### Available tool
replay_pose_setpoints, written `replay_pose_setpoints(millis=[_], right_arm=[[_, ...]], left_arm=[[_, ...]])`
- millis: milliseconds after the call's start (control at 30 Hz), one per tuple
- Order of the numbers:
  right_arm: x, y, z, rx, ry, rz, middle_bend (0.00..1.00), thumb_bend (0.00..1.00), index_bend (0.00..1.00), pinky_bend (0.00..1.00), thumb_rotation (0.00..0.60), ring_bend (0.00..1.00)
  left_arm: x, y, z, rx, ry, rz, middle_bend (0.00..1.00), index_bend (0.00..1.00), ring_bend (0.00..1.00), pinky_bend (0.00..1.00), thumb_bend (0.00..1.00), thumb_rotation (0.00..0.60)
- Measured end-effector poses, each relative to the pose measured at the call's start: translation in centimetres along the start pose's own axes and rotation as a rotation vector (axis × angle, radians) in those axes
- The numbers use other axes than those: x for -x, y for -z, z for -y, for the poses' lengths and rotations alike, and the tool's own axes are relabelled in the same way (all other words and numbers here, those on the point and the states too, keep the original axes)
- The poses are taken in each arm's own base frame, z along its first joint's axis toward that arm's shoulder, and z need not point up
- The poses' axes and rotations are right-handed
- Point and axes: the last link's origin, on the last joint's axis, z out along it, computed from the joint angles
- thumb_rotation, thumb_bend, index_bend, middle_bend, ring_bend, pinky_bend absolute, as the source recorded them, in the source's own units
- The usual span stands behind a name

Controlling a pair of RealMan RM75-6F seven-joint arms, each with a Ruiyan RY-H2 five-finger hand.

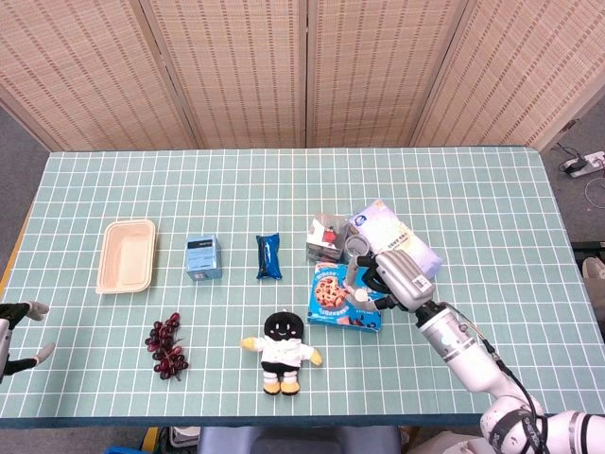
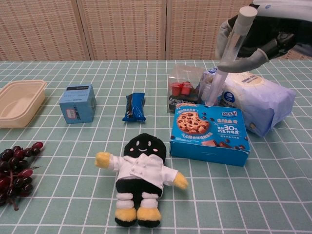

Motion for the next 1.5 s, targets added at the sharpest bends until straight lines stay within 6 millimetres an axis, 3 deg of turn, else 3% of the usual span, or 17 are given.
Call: replay_pose_setpoints(millis=[167,267,500,700,867,1100,1233,1367,1500], right_arm=[[0.3,0.0,0.1,-0.014,0.002,-0.017,1.0,0.39,0.77,1.0,0.6,1.0],[0.3,0.0,0.3,-0.026,-0.117,-0.016,1.0,0.39,0.77,1.0,0.6,1.0],[-0.2,0.3,0.4,-0.078,-0.578,0.018,1.0,0.39,0.77,1.0,0.6,1.0],[-0.3,0.5,0.0,-0.092,-0.744,0.031,1.0,0.4,0.77,1.0,0.6,1.0],[0.0,0.5,-0.6,-0.092,-0.636,0.002,1.0,0.41,0.77,1.0,0.6,1.0],[0.8,0.3,-1.1,-0.075,-0.115,-0.065,1.0,0.41,0.77,1.0,0.6,1.0],[1.1,0.3,-1.0,-0.063,0.093,-0.077,1.0,0.41,0.77,1.0,0.6,1.0],[1.1,0.3,-0.7,-0.066,0.142,-0.073,1.0,0.41,0.77,1.0,0.6,1.0],[0.9,0.5,-0.4,-0.086,0.022,-0.063,1.0,0.41,0.77,1.0,0.6,1.0]], left_arm=[[0.0,0.0,0.0,-0.002,0.001,0.0,0.44,0.47,0.34,0.44,0.19,0.6],[0.0,0.0,0.1,-0.004,-0.001,0.001,0.44,0.47,0.34,0.44,0.19,0.6],[0.1,-0.1,0.0,-0.003,-0.009,0.005,0.44,0.47,0.34,0.44,0.19,0.6],[0.1,-0.1,0.0,-0.005,-0.009,0.005,0.44,0.47,0.34,0.44,0.19,0.6],[0.1,-0.1,0.0,-0.005,-0.009,0.005,0.44,0.47,0.34,0.44,0.19,0.6],[0.0,-0.1,0.0,-0.006,-0.006,0.003,0.44,0.47,0.34,0.44,0.19,0.6],[0.0,0.0,0.0,-0.005,-0.005,0.002,0.44,0.47,0.34,0.44,0.19,0.6],[0.0,-0.1,0.0,-0.005,-0.006,0.004,0.44,0.47,0.34,0.44,0.19,0.6],[0.1,0.0,0.0,-0.003,-0.007,0.004,0.44,0.47,0.34,0.44,0.19,0.6]])
